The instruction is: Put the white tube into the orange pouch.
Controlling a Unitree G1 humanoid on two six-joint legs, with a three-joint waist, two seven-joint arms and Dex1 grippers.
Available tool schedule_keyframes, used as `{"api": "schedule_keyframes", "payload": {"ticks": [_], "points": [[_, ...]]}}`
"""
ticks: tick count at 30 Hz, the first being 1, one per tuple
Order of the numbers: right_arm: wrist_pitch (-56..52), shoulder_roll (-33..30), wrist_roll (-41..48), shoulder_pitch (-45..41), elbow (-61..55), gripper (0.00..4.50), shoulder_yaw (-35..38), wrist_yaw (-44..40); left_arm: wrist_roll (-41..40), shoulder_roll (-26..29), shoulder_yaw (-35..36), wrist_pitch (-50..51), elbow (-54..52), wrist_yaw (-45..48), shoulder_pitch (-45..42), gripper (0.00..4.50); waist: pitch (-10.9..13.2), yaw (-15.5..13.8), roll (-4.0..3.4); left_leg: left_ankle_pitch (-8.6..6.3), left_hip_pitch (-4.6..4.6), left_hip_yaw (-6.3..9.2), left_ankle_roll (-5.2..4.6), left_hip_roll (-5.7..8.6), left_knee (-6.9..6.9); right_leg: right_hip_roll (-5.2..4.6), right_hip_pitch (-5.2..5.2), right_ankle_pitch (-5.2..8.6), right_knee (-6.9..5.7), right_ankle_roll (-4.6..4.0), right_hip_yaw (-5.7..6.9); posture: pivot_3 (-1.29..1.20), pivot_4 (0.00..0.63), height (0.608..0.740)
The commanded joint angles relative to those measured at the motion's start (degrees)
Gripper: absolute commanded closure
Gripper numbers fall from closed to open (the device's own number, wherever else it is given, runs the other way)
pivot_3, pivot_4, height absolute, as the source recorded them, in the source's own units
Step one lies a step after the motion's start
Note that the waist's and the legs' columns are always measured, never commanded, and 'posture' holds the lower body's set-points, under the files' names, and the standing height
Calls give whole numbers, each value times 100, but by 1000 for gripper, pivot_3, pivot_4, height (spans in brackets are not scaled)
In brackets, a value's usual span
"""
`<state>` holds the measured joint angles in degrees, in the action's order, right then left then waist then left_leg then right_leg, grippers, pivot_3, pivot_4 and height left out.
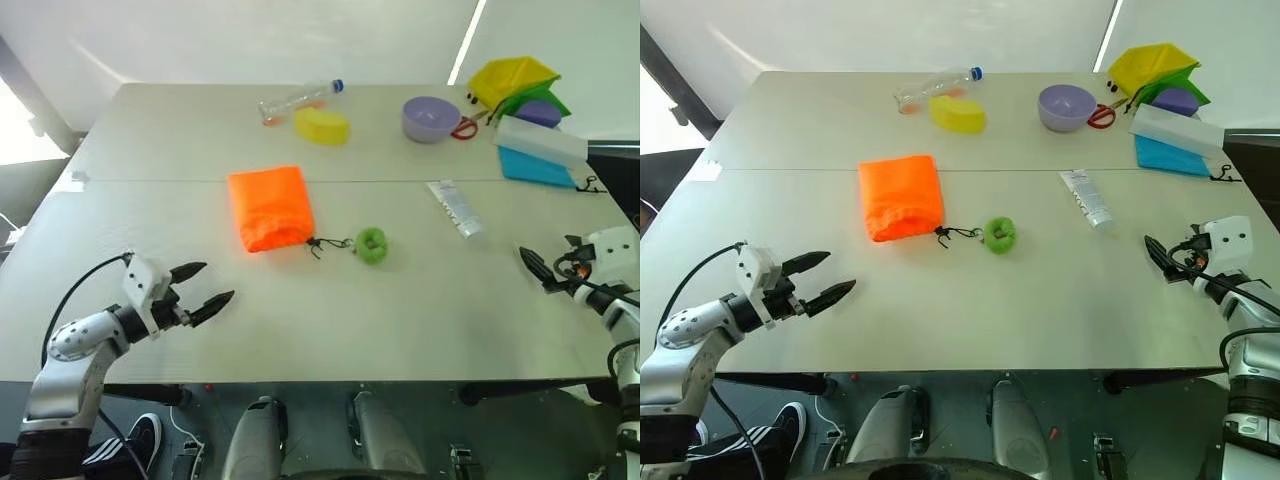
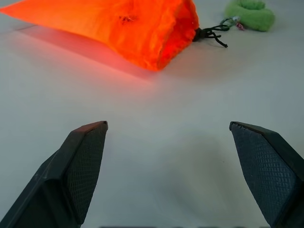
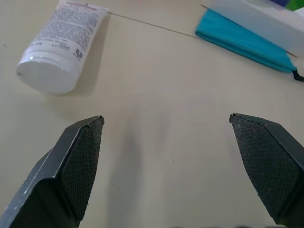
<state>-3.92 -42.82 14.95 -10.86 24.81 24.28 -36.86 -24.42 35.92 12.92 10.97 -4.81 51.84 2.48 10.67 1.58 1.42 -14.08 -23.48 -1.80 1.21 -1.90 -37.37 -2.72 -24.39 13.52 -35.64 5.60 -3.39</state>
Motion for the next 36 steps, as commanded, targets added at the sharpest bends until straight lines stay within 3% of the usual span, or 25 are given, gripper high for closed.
{"api": "schedule_keyframes", "payload": {"ticks": [1, 6, 21, 25, 29, 36], "points": [[140, -92, 77, -23, -50, 73, 149, 5, -25, -4, 214, -189, -124, -97, 22, 134, 0, -1, 0, 0, 0, -3, 0, -1, 4, 3, 0, 0, 3, 0, 1, 0, 150, 740], [139, -50, 73, -21, -132, 73, 83, -8, 220, 18, 143, -546, 125, -184, -59, 134, 0, -6, 0, 0, 0, -9, 0, 0, 15, 4, 0, -1, 15, 1, 0, 0, 150, 740], [0, 21, 251, 115, -634, 73, 30, -227, -144, -37, 184, -801, 323, 170, -392, 134, -1, -43, -1, 0, 0, -13, 0, 1, 14, 6, 1, -1, 15, 3, -1, 0, 150, 740], [-420, 178, 810, 323, -1631, 73, -158, -760, -36, -115, 10, -818, 258, 29, -797, 134, -1, -50, -1, 0, 1, -11, -1, 0, 13, 9, 1, -2, 12, 4, 0, 0, 150, 740], [-1005, 217, 1344, 756, -3146, 73, -704, -1326, 581, -240, -462, -1051, 410, -251, -1404, 134, -2, -81, 0, 1, 3, -5, -1, 1, 11, 13, 4, -3, 6, 6, 2, 0, 150, 740], [-1578, 346, 1236, 677, -4334, 73, -1523, -1058, 1673, -363, -1266, -1622, 966, -575, -2059, 134, -3, -54, 3, 1, 3, -9, -1, 5, 5, 10, 7, -4, 8, 7, 1, 0, 150, 740]]}}
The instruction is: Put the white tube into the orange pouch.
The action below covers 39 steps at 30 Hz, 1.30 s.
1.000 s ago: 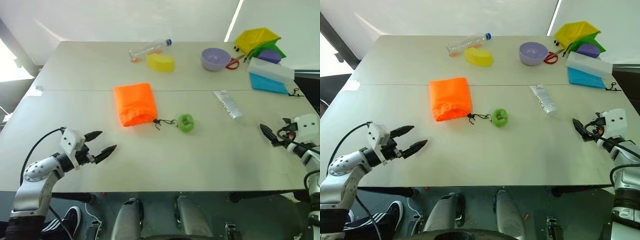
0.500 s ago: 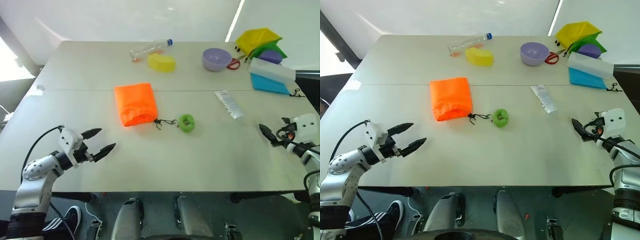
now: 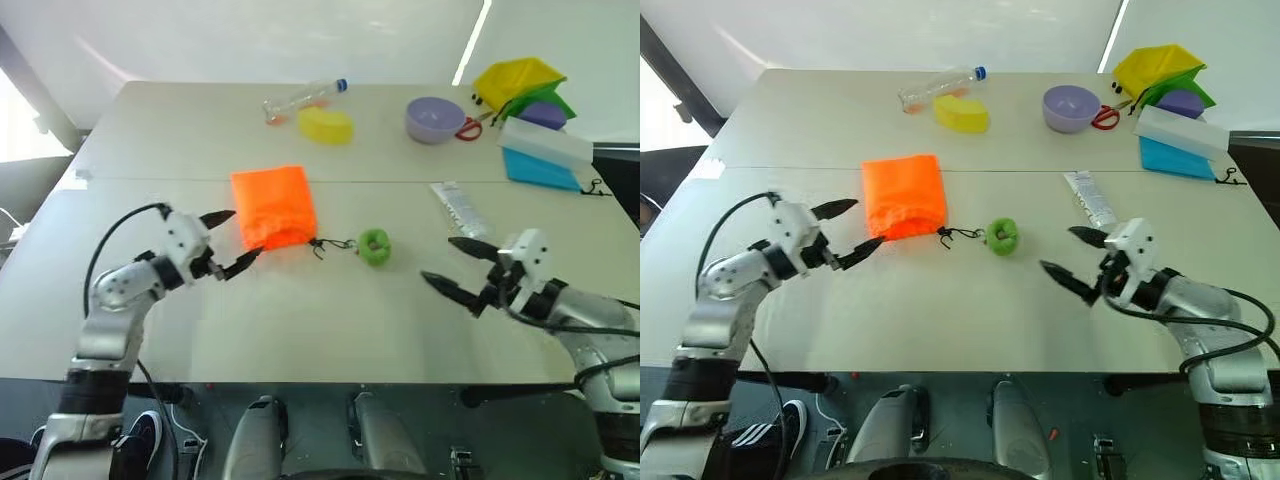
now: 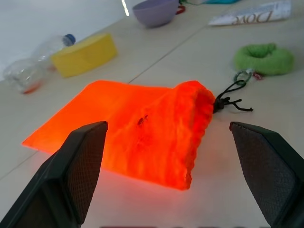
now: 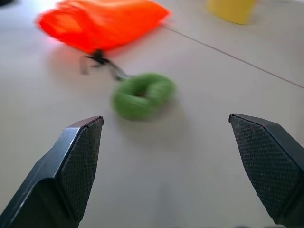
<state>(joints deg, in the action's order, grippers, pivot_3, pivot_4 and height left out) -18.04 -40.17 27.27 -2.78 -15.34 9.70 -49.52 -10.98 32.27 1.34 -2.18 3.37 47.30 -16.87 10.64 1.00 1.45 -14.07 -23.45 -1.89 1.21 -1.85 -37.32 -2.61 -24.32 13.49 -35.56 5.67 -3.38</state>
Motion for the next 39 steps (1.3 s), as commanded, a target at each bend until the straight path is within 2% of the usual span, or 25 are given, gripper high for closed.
{"api": "schedule_keyframes", "payload": {"ticks": [1, 5, 12, 15, 19, 21, 25, 28, 34, 39], "points": [[-211, 134, -40, -138, -468, 73, -202, 275, 374, -63, -124, -291, 246, -246, -225, 134, 0, -1, 0, 0, 0, 0, 0, 0, 0, 1, 0, 0, 0, 0, 0, 0, 150, 740], [-326, 393, -154, -41, -933, 73, -645, 541, 825, -262, -332, -457, 538, -689, -513, 134, 0, -34, 1, 0, -1, 12, 0, -2, 2, 5, -1, 0, -4, 0, 9, 0, 150, 740], [-265, 513, -351, -100, -828, 73, -682, 743, 1111, -406, -398, -364, 724, -1077, -685, 134, 0, -18, 1, 0, -4, 5, 0, 2, -7, -3, 3, -1, -1, 3, 8, 0, 150, 740], [-239, 496, -358, -180, -699, 0, -623, 734, 1108, -397, -448, -271, 714, -1030, -640, 1413, 0, -23, 1, 0, -3, 12, 0, 1, -6, 2, 3, -1, -7, 3, 12, 0, 150, 740], [-192, 493, -356, -291, -582, 0, -553, 731, 1170, -379, -464, -279, 768, -1080, -594, 3563, 0, -18, 1, 0, 2, 12, 0, 1, -12, 3, 0, 0, -28, 1, 11, 0, 150, 740], [-155, 473, -392, -313, -527, 0, -555, 693, 1149, -380, -439, -186, 725, -1079, -553, 4472, 0, -21, 1, 0, 3, 13, 0, 1, -17, 3, 0, 0, -36, 1, 11, 0, 150, 740], [-47, 491, -494, -365, -397, 0, -557, 691, 1012, -330, -406, -54, 588, -921, -411, 4472, 0, -13, 1, 0, 4, 13, 0, 0, -27, 3, 0, 1, -44, -1, 11, 0, 150, 740], [32, 498, -526, -436, -269, 0, -509, 689, 571, -252, -348, 321, 223, -470, -228, 4472, 0, -4, 1, 0, 3, 12, 0, 0, -35, 3, 0, 1, -48, -1, 10, 0, 150, 740], [253, 446, -663, -443, -43, 0, -447, 654, 184, 142, -355, 861, -322, 126, 91, 4472, 0, 3, 1, 0, 3, 12, 0, -2, -41, 2, 0, 2, -52, -2, 10, 0, 150, 740], [382, 331, -1052, -685, 680, 0, -155, 1047, 4, 260, -402, 1121, -680, 375, 209, 4472, 0, -4, 1, 0, 1, 11, 0, -1, -49, 1, 1, 2, -52, -3, 9, 0, 150, 740]]}}
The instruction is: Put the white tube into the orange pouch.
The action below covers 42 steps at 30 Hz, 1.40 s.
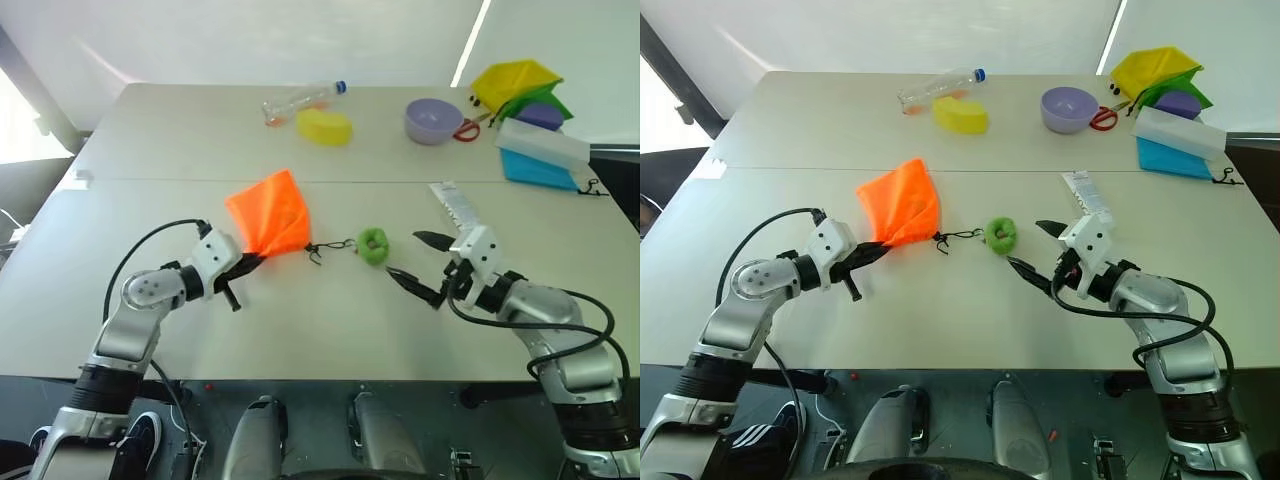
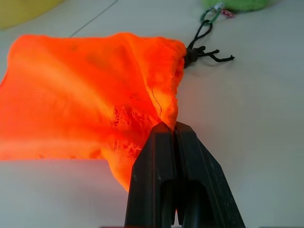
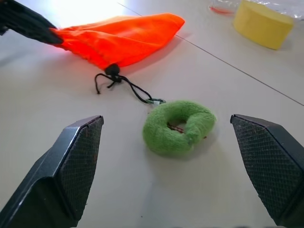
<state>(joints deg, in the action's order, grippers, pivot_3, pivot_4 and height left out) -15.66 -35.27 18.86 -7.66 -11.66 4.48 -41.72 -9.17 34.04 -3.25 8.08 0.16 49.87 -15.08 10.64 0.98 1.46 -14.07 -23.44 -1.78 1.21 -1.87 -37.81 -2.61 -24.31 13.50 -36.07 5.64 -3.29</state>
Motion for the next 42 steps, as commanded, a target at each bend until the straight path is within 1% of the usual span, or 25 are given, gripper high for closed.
{"api": "schedule_keyframes", "payload": {"ticks": [1, 3, 7, 12, 20, 24, 28, 30, 31, 33, 34, 38, 40, 42], "points": [[135, -196, -328, -280, 498, 0, 454, 420, -175, 71, 55, 124, -394, 102, 11, 4472, 0, -6, 0, 0, -2, 0, 0, 0, -4, -1, 0, 0, 0, 0, 0, 0, 150, 740], [175, -231, -440, -408, 718, 0, 570, 591, -100, 42, 39, 133, -372, 22, -50, 4472, 0, -8, 0, 0, -2, -2, 0, 1, -9, -4, 2, 0, -1, 0, -2, 0, 150, 740], [-477, -70, -381, -849, 921, 0, 752, 1120, 12, -55, 5, -86, -218, -98, -142, 4472, 0, 18, 0, 0, -2, 0, 0, 1, -10, -1, 1, 0, -3, 0, -2, 0, 150, 740], [-1117, 47, -500, -1372, 1380, 0, 702, 1575, 228, -59, -78, -601, -72, -98, -165, 4472, 0, 11, 0, 0, -1, 2, 0, -2, -10, 4, 0, -1, -9, 0, -2, 0, 150, 740], [-1346, -11, -895, -1882, 2413, 0, 566, 1904, 244, -134, -44, -807, 36, -142, -201, 4472, 0, 6, -1, 0, -6, -7, 0, 2, -10, -4, 0, -1, -2, 0, -7, 0, 150, 740], [-1274, -33, -1052, -2076, 2893, 0, 543, 1979, 243, -146, -52, -821, 17, -156, -154, 4472, 0, 14, -1, 0, -6, -3, 0, 0, -10, 1, -1, -1, -4, 0, -6, 0, 150, 740], [-1451, 25, -915, -2228, 3195, 0, 636, 1901, 242, -157, -35, -831, 51, -167, -145, 4472, 1, 21, -1, 0, -5, -3, 0, 0, -10, 2, -1, -1, -5, 1, -6, 0, 150, 740], [-1510, 38, -851, -2262, 3259, 545, 665, 1859, 252, -159, -46, -837, 62, -165, -175, 4500, 1, 21, -1, 0, -5, -4, 0, 0, -10, 2, -1, -1, -5, 1, -6, 0, 150, 740], [-1454, 36, -851, -2269, 3269, 889, 654, 1836, 241, -169, -47, -810, 52, -167, -194, 4500, 1, 21, -1, 0, -5, -4, 0, 0, -10, 2, -1, -1, -5, 1, -7, 0, 150, 740], [-1516, 32, -783, -2252, 3162, 1820, 664, 1762, 235, -168, -47, -787, 22, -168, -198, 4500, 1, 19, -1, 0, -5, -4, 0, 1, -10, 2, -1, -2, -5, 1, -7, 0, 150, 740], [-1516, 14, -781, -2212, 3058, 2393, 668, 1756, 228, -169, -40, -767, -1, -175, -191, 4500, 1, 19, -1, 0, -5, -4, 0, 1, -10, 1, -1, -2, -5, 1, -7, 0, 150, 740], [-1692, -25, -624, -1991, 2581, 2393, 812, 1687, 211, -165, -32, -729, -68, -180, -154, 4500, 2, 17, -3, 0, -5, -3, 0, 0, -9, 2, -1, -1, -5, 2, -6, 0, 150, 740], [-1830, -17, -393, -1794, 2159, 2393, 929, 1535, 157, -176, -13, -697, -92, -166, -130, 4500, 2, 15, -3, 0, -6, -2, -1, 0, -8, 2, -2, -1, -5, 2, -6, 0, 150, 740], [-1693, -65, -259, -1532, 1630, 2393, 914, 1251, 106, -181, 10, -645, -114, -154, -102, 4500, 2, 12, -3, 0, -6, -3, -1, 0, -8, 2, -2, -1, -5, 3, -6, 0, 150, 740]]}}
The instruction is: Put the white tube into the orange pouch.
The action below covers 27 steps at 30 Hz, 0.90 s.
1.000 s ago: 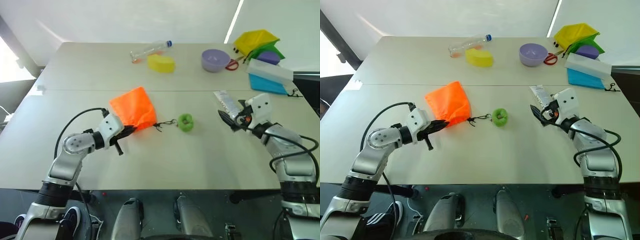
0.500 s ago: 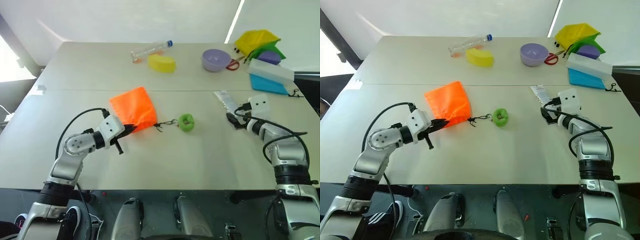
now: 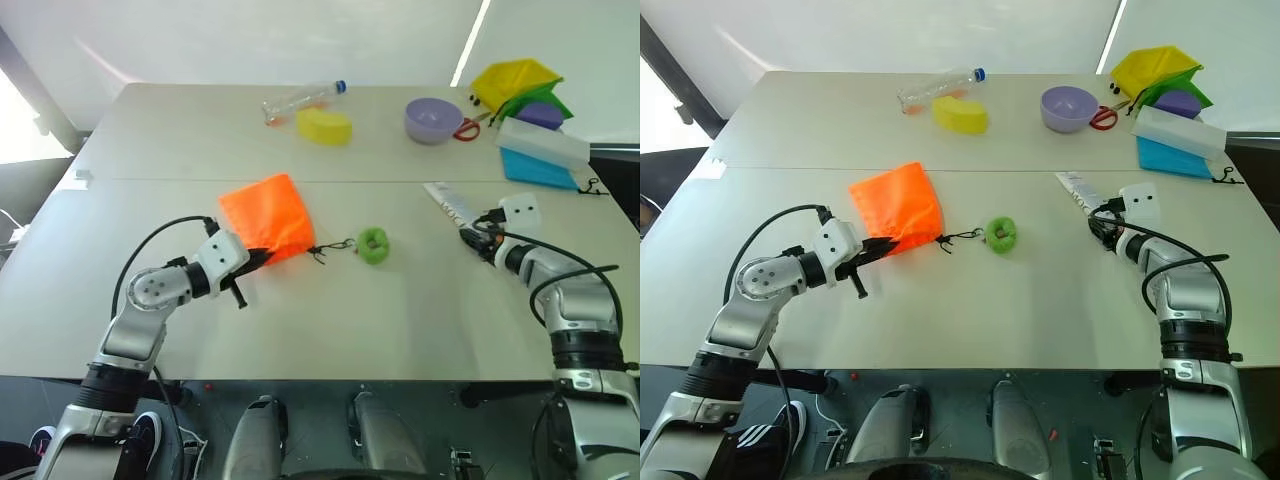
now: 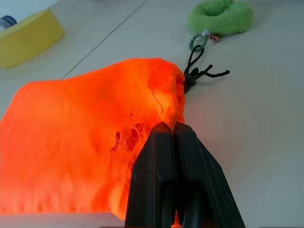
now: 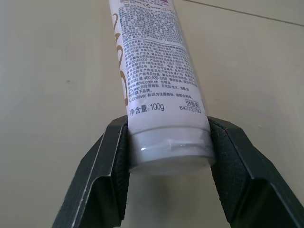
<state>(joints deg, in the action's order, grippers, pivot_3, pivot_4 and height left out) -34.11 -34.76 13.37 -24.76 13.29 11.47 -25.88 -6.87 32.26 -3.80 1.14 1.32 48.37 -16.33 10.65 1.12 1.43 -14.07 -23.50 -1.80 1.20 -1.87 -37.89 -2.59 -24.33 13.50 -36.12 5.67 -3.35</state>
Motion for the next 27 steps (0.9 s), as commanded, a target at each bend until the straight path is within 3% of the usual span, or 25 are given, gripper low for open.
{"api": "schedule_keyframes", "payload": {"ticks": [1, 6, 12, 19, 27], "points": [[18, -147, 487, 384, -1285, 2393, 201, -554, -114, 4, 63, 24, -246, 0, 48, 4500, 0, -3, 0, 0, 0, 0, 0, 0, 0, 0, 0, 0, 0, 1, 0, 0, 150, 740], [-584, -549, 1649, 1724, -3667, 2393, -30, -1833, -140, -52, 68, 122, -370, -43, 114, 4500, 0, -14, 0, 0, -2, 6, 0, -1, 4, 0, -3, 3, -1, 5, 2, 0, 150, 740], [-830, -459, 1878, 2409, -4948, 2393, -814, -1795, -134, -78, 75, 127, -345, -60, 19, 4500, -1, 4, 3, -1, 0, 8, 0, -4, -7, -3, 4, 2, 0, 0, 5, 0, 150, 740], [-25, -19, 320, 1717, -3995, 2393, -2111, -1006, -148, -75, 25, 261, -402, 0, -113, 4500, -1, -1, 7, -1, 1, 8, 2, -4, -9, -5, 0, -3, 5, -11, 7, 0, 150, 740], [472, 646, -51, 1436, -3290, 2393, -2284, -756, -229, -63, 43, 477, -605, 12, -108, 4500, -1, -29, 7, -1, -21, 8, 1, -2, 2, -4, -18, 0, 7, -5, 14, 0, 150, 740]]}}
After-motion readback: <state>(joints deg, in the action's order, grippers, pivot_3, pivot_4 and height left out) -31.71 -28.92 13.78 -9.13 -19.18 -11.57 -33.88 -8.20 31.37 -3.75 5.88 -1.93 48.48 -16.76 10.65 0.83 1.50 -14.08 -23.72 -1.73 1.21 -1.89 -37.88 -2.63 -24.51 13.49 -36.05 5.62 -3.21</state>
